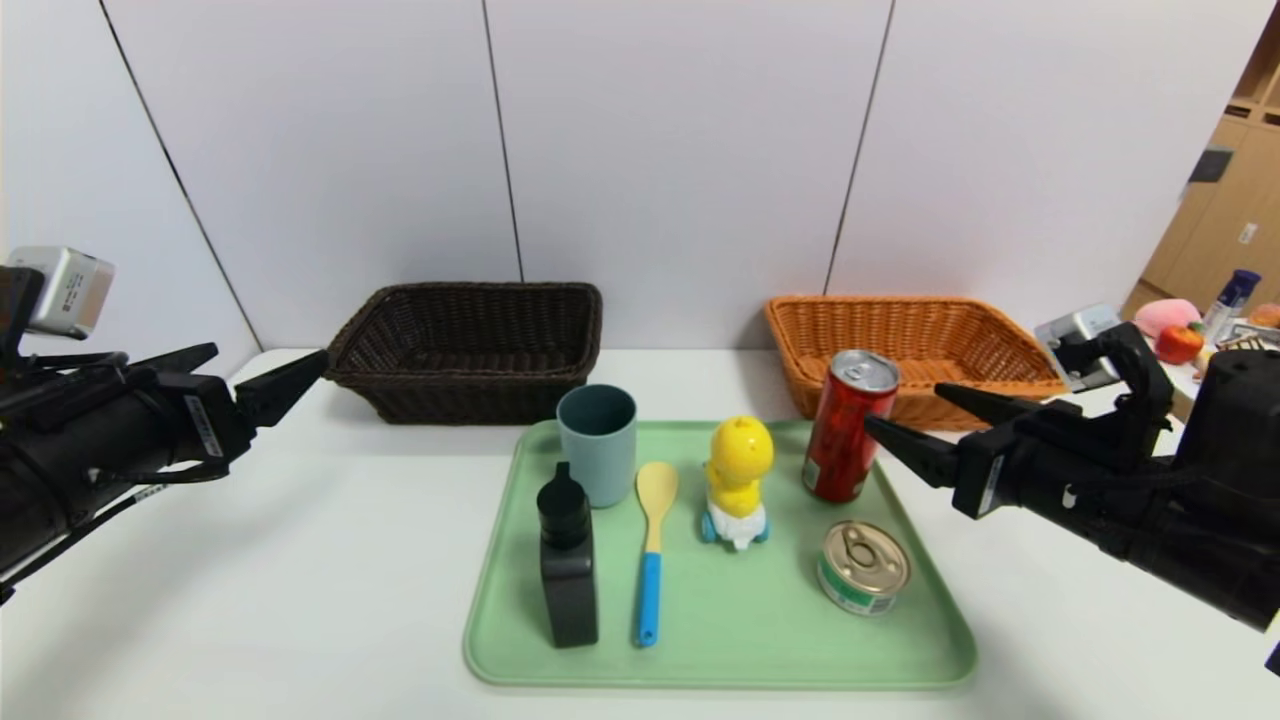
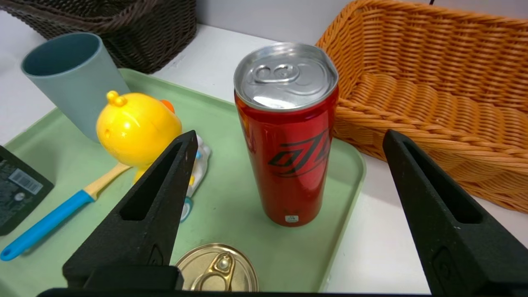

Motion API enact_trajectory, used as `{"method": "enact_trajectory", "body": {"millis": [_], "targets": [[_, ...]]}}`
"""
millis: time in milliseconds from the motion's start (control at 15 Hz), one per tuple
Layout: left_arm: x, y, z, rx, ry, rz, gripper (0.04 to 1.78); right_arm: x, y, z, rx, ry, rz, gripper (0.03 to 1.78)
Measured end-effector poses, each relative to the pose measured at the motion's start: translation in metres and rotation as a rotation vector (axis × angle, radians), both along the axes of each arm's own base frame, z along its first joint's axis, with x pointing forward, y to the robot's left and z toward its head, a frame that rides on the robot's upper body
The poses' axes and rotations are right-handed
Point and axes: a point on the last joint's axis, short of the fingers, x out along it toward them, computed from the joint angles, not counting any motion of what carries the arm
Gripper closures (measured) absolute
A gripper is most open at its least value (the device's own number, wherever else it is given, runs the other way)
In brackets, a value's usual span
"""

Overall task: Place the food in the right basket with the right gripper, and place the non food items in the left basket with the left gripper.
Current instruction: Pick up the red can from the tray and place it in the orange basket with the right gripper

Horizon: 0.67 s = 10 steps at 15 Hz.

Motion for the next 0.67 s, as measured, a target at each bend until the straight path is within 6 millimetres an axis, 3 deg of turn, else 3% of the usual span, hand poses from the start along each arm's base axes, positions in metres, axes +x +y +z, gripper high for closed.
{"method": "enact_trajectory", "body": {"millis": [667], "targets": [[0.01, 0.0, -0.013, 0.002, 0.035, 0.002, 0.13, 0.06, 0.024, -0.043, 0.053, -0.09, 0.012, 0.14]]}}
